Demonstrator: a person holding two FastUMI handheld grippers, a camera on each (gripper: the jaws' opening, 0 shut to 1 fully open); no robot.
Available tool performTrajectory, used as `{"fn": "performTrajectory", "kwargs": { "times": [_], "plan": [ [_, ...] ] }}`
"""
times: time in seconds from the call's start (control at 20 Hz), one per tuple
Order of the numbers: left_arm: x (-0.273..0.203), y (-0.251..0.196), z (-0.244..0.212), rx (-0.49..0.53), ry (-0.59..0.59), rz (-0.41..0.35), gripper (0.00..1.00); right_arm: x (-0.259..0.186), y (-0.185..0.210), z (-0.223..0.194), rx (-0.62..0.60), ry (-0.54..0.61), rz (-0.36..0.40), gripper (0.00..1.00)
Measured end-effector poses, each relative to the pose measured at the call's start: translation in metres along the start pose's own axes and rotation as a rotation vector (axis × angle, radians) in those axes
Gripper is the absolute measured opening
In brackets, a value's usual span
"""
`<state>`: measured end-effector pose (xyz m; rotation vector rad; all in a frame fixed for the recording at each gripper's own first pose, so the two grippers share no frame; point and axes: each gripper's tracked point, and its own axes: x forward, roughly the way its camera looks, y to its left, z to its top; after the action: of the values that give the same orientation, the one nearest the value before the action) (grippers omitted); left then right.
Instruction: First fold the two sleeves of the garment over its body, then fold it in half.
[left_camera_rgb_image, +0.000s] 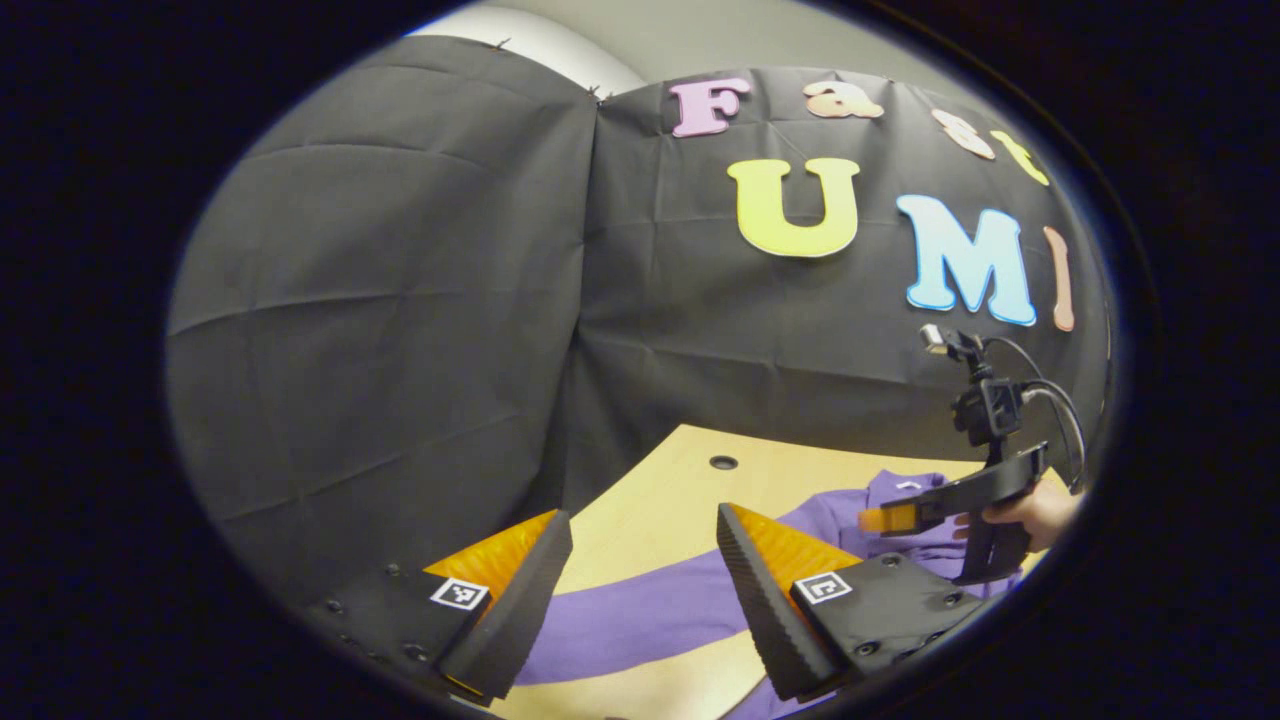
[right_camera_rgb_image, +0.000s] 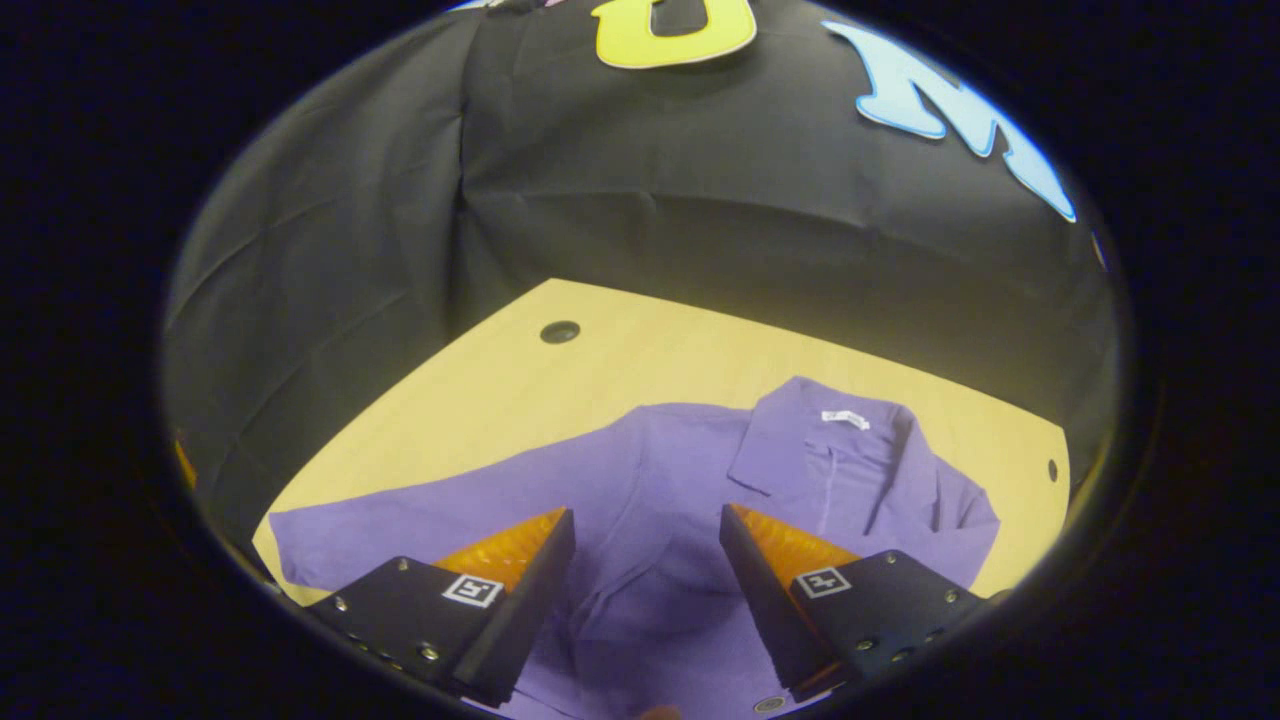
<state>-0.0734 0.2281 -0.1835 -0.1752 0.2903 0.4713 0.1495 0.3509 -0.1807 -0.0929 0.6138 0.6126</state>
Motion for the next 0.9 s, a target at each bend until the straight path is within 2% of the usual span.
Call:
{"fn": "performTrajectory", "kwargs": {
  "times": [0.3, 0.5, 0.7, 0.9],
  "plan": [
    [0.011, 0.025, -0.026, -0.033, 0.059, 0.084, 0.95, -0.068, 0.005, 0.051, -0.018, -0.205, -0.002, 0.9],
    [0.016, 0.054, -0.056, -0.069, 0.124, 0.18, 0.96, -0.121, 0.008, 0.071, -0.033, -0.32, -0.008, 0.9],
    [0.009, 0.093, -0.097, -0.091, 0.223, 0.292, 0.96, -0.157, 0.001, 0.065, -0.056, -0.354, -0.026, 0.9],
    [0.014, 0.11, -0.127, -0.106, 0.296, 0.345, 0.96, -0.183, -0.008, 0.045, -0.042, -0.356, -0.049, 0.9]
  ]
}}
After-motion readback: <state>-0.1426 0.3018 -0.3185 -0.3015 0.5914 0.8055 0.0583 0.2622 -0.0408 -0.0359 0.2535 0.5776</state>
